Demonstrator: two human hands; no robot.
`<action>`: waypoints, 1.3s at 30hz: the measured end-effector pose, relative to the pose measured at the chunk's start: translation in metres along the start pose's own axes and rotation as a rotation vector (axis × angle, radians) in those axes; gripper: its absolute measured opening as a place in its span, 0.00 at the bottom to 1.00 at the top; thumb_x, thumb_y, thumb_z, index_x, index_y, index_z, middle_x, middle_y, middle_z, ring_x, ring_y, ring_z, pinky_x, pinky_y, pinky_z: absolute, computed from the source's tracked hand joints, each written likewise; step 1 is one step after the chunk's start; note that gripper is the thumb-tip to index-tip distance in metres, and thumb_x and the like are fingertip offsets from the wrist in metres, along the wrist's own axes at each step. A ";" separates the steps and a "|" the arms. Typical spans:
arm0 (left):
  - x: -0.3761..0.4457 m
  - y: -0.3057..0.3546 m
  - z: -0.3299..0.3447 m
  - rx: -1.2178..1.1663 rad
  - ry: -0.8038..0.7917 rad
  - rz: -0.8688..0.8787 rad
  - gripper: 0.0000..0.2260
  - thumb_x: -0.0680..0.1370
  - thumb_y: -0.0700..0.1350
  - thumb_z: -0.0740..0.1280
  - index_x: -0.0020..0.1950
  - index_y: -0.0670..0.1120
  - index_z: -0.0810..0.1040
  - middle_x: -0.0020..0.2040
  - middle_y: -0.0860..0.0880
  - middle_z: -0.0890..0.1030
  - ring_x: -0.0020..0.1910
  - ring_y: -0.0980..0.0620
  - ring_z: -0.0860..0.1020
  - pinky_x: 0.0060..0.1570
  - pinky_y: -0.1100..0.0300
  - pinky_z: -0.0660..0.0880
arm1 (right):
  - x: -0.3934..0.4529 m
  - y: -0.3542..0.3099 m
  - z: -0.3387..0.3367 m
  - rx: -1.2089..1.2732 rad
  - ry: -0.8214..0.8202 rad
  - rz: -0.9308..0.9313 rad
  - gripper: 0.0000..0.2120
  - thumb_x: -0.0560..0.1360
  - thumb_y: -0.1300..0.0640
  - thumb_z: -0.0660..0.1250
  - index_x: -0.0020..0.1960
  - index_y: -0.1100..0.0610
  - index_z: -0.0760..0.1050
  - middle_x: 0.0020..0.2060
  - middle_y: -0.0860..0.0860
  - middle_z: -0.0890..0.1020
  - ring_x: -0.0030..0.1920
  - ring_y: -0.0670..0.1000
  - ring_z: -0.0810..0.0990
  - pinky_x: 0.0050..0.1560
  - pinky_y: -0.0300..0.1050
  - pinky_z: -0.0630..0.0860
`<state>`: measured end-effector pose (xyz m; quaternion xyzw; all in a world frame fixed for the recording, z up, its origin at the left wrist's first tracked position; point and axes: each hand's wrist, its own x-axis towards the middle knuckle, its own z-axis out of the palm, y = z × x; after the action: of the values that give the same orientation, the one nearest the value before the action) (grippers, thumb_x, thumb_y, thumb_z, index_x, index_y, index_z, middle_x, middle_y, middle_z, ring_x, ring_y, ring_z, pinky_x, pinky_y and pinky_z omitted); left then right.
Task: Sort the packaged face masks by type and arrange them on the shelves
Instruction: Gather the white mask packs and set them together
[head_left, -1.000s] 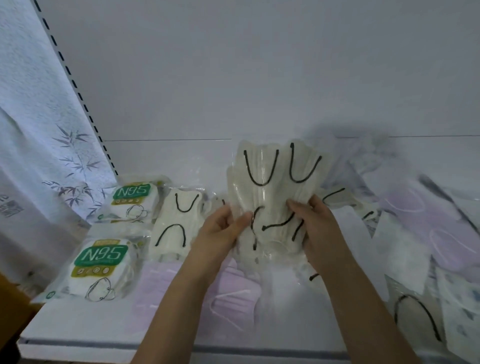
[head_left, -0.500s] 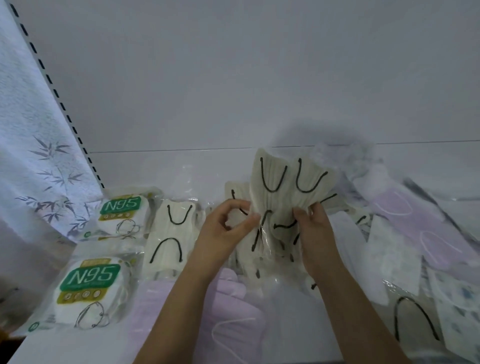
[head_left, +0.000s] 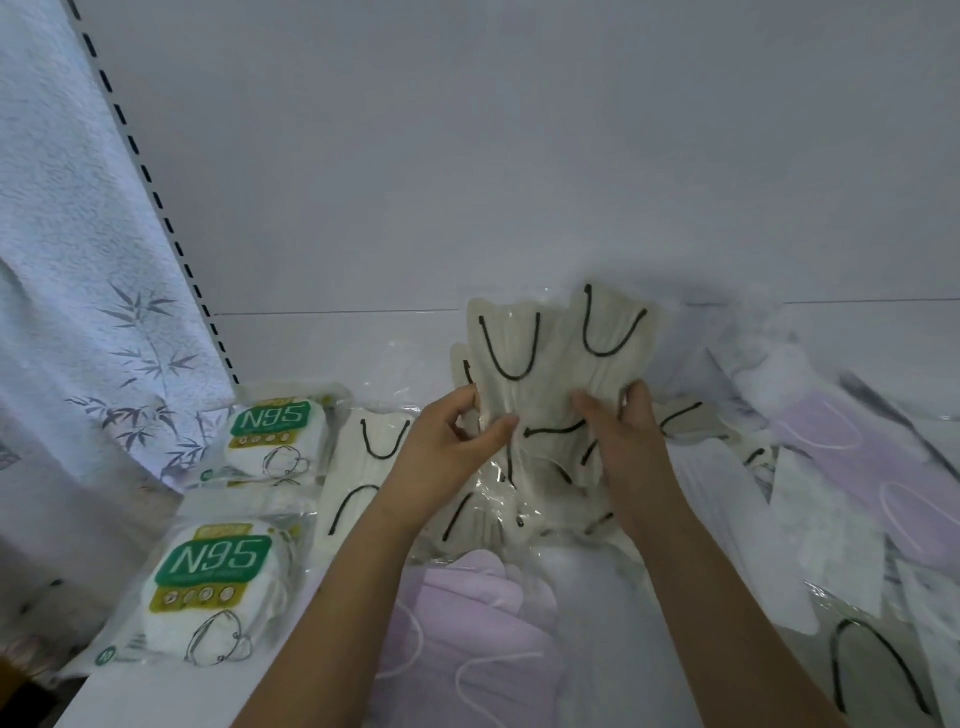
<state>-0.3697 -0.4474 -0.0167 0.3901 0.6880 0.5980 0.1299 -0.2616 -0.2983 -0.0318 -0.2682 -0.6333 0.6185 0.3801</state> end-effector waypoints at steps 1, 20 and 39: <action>0.002 -0.001 -0.004 0.051 0.022 0.009 0.18 0.77 0.48 0.73 0.46 0.33 0.73 0.36 0.36 0.70 0.30 0.50 0.67 0.33 0.60 0.65 | 0.000 -0.003 0.005 -0.023 -0.039 -0.002 0.18 0.71 0.46 0.73 0.53 0.50 0.69 0.47 0.46 0.81 0.50 0.47 0.81 0.52 0.48 0.77; 0.013 -0.058 -0.045 0.551 0.105 -0.228 0.42 0.74 0.51 0.75 0.81 0.49 0.53 0.77 0.42 0.62 0.74 0.41 0.65 0.71 0.44 0.67 | 0.021 0.014 0.059 -0.762 -0.397 -0.054 0.30 0.73 0.46 0.72 0.68 0.58 0.66 0.59 0.55 0.76 0.56 0.54 0.77 0.53 0.46 0.76; 0.028 -0.003 0.086 0.143 -0.213 -0.183 0.29 0.74 0.57 0.74 0.72 0.51 0.70 0.63 0.55 0.77 0.62 0.58 0.76 0.58 0.62 0.72 | 0.059 -0.005 -0.065 -0.430 -0.041 -0.277 0.17 0.79 0.48 0.66 0.37 0.56 0.69 0.31 0.47 0.70 0.32 0.45 0.69 0.34 0.36 0.65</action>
<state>-0.3336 -0.3660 -0.0326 0.3953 0.7438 0.4884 0.2280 -0.2420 -0.2132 -0.0212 -0.2409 -0.7885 0.4168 0.3826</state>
